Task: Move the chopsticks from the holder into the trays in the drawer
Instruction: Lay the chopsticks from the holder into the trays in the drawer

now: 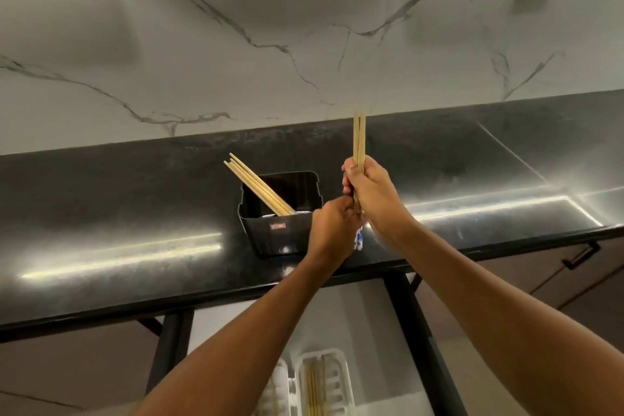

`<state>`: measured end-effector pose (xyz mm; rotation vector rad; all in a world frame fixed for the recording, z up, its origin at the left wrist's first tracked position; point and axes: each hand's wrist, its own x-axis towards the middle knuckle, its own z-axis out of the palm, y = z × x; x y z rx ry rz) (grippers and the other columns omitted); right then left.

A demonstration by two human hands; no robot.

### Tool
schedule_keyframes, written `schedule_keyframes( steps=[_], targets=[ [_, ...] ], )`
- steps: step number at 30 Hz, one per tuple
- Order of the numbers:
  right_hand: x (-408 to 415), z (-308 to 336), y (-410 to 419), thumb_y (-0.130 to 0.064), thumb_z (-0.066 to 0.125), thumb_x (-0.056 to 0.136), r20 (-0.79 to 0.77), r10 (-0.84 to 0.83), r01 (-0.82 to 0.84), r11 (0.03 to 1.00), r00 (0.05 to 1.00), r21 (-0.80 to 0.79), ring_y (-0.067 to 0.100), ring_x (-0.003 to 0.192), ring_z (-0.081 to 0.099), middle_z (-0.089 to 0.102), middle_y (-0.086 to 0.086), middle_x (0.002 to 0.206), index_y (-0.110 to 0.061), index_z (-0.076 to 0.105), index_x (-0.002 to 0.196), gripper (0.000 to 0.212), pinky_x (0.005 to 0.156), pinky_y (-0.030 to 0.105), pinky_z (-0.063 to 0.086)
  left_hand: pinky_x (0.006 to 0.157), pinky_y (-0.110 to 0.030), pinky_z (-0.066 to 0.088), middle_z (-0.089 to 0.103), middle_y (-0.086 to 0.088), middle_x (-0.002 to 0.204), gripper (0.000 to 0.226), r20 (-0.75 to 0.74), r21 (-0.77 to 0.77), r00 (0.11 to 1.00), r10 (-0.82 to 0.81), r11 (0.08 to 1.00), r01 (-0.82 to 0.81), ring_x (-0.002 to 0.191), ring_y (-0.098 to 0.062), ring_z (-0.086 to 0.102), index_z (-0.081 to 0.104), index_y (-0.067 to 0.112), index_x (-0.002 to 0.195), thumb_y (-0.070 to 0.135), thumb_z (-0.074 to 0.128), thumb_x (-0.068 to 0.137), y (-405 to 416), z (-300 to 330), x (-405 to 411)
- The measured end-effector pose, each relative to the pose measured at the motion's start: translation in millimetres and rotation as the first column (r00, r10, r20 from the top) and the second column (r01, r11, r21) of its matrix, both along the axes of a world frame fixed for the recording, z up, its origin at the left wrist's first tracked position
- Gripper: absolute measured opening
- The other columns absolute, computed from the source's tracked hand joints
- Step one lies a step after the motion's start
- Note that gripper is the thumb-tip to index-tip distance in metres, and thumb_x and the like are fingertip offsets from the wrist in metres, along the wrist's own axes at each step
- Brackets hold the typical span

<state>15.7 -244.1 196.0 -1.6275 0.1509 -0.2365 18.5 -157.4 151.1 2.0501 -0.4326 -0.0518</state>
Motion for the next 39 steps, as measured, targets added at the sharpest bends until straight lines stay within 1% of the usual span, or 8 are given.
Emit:
schedule_keyframes(
  steps=[6,9,18,24,27,30,32,39],
  targets=[
    [6.8,-31.5,-18.2,-0.026,0.037,0.102,0.027,-0.018,0.016,0.998,0.999,0.065,0.011,0.080,0.053,0.055,-0.001,0.081,-0.019,0.052,0.090,0.021,0.075,0.024,0.047,0.063,-0.042,0.055,0.062,-0.004,0.064,0.033,-0.040,-0.082,0.996,0.080,0.993,-0.083,0.060,-0.022,0.062,0.060,0.019,0.068,0.016,0.047,0.099,-23.0,-24.9,6.3],
    [5.9,-47.3,-23.7,-0.021,0.035,0.103,0.074,-0.009,0.006,0.999,0.997,0.049,0.010,0.081,0.056,0.057,-0.001,0.082,-0.015,0.052,0.092,0.021,0.076,0.023,0.050,0.062,-0.039,0.058,0.067,-0.006,0.068,0.024,0.065,-0.052,0.993,0.100,0.994,-0.096,0.061,-0.017,0.065,0.067,0.009,0.079,0.013,0.051,0.097,-27.5,-47.8,8.4],
    [1.3,-77.5,-26.0,-0.016,0.034,0.103,0.076,0.007,-0.005,0.999,0.997,-0.035,0.010,0.079,0.060,0.060,0.001,0.083,-0.016,0.048,0.093,0.017,0.071,0.016,0.053,0.071,-0.055,0.057,0.071,-0.024,0.081,0.017,0.056,-0.127,0.993,0.102,0.987,-0.094,0.075,-0.038,0.069,0.069,-0.008,0.090,0.006,0.059,0.090,-24.1,-77.0,10.5],
    [-2.3,-77.9,-16.1,-0.019,0.039,0.101,0.016,-0.042,0.044,0.992,0.999,-0.116,0.018,0.084,0.066,0.064,0.001,0.083,-0.016,0.052,0.092,0.016,0.081,0.032,0.056,0.073,-0.047,0.058,0.073,-0.019,0.079,0.016,0.059,-0.007,0.997,0.053,0.999,-0.052,0.073,-0.031,0.069,0.073,-0.004,0.084,0.005,0.061,0.090,-11.2,-66.9,7.4],
    [-18.5,-70.0,-4.4,-0.024,0.046,0.099,-0.034,-0.044,0.040,0.992,0.998,-0.117,0.016,0.080,0.069,0.067,0.002,0.082,-0.009,0.056,0.097,0.018,0.078,0.031,0.059,0.082,-0.040,0.058,0.074,-0.019,0.092,0.016,-0.019,-0.014,1.000,-0.007,1.000,0.007,0.085,-0.028,0.071,0.072,-0.003,0.097,0.008,0.064,0.089,12.4,-56.1,-12.3],
    [-51.7,-67.6,22.0,-0.026,0.048,0.098,-0.127,0.035,-0.050,0.992,0.991,-0.117,0.012,0.079,0.070,0.069,0.003,0.084,-0.018,0.057,0.093,0.013,0.070,0.021,0.057,0.078,-0.032,0.059,0.074,-0.016,0.094,0.018,-0.089,0.062,0.995,-0.043,0.997,0.049,0.084,-0.023,0.072,0.072,0.001,0.100,0.012,0.066,0.087,49.7,-57.9,-47.6],
    [-72.1,-72.6,43.2,-0.026,0.048,0.098,-0.204,0.080,-0.104,0.988,0.976,-0.110,0.009,0.078,0.069,0.070,0.002,0.085,-0.018,0.058,0.095,0.013,0.064,0.017,0.055,0.074,-0.031,0.060,0.074,-0.014,0.090,0.017,-0.237,0.114,0.972,-0.009,0.993,0.037,0.081,-0.022,0.073,0.072,0.004,0.096,0.018,0.067,0.087,74.7,-61.0,-70.4],
    [-127.3,-132.1,130.6,-0.023,0.049,0.098,-0.473,0.243,-0.220,0.970,0.847,0.105,0.021,0.079,0.069,0.069,0.007,0.086,-0.012,0.055,0.098,0.012,0.075,0.036,0.059,0.069,-0.033,0.061,0.073,-0.006,0.077,0.019,-0.648,0.126,0.742,0.173,0.985,-0.120,0.071,-0.013,0.073,0.067,0.010,0.069,0.013,0.067,0.087,159.8,-91.9,-146.5]
  ],
)
